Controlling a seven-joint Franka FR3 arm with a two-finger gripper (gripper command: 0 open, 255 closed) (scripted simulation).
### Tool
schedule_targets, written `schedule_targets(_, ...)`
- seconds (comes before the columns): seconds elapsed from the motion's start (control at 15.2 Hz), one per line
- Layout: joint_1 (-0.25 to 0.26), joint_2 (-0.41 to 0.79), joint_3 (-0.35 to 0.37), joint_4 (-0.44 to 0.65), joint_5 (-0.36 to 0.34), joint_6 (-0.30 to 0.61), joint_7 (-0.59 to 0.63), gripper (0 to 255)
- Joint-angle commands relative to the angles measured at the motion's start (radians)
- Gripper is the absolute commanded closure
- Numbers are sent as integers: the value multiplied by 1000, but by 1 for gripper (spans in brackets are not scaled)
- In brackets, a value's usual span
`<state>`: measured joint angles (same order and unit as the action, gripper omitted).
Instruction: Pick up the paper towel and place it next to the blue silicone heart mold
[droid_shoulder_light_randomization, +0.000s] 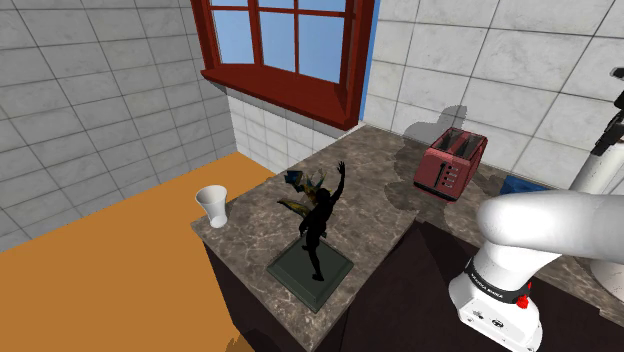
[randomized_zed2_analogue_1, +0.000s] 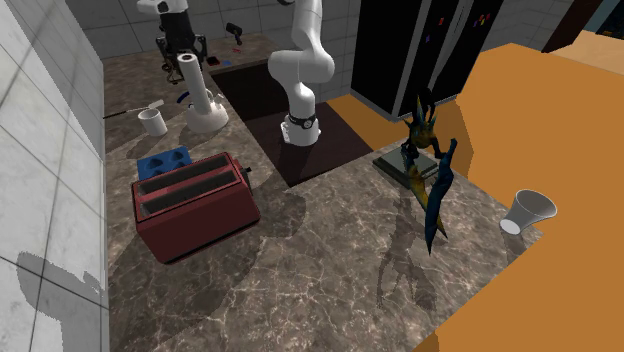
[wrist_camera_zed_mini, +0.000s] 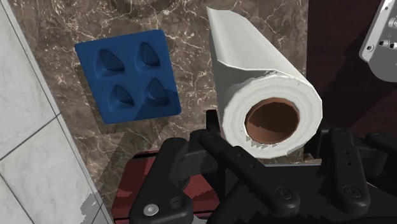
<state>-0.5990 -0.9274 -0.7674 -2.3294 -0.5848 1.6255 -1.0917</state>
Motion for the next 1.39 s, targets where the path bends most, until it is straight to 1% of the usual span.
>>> schedule_targets(0.0,-5,-6,-13,-26,-12,22,2,255)
schedule_targets(0.66,-21,-16,-84,-144,-73,136,17,255)
schedule_targets(1.32,-28,0,-174,-243,-145,260,32,255)
